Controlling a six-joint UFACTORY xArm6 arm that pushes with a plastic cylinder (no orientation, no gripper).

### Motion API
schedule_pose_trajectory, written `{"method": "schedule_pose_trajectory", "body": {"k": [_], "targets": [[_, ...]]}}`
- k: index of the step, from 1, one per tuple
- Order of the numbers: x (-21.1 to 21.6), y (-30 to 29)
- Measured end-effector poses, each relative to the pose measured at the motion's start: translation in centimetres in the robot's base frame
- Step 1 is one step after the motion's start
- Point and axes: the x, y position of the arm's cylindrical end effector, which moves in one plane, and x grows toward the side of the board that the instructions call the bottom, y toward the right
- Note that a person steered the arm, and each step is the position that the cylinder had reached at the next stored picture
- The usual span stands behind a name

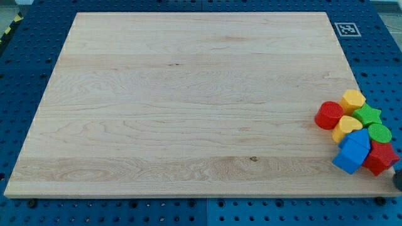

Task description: Move blue cube towards up

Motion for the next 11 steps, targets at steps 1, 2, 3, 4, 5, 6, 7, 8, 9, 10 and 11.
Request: {"method": "schedule_pose_trajectory", "body": {"k": [1,2,3,4,5,6,7,8,9,10,11], "targets": [[0.1,-0.6],[0.0,-3.0],[-1.2,-4.0],[-1.8,-4.0],[-2.7,-4.0],[-4.4,-4.0],[-4.4,-4.4],[-4.4,-5.9],[-4.4,-7.4],[-4.4,-7.6],[-5.6,-7.5]]}}
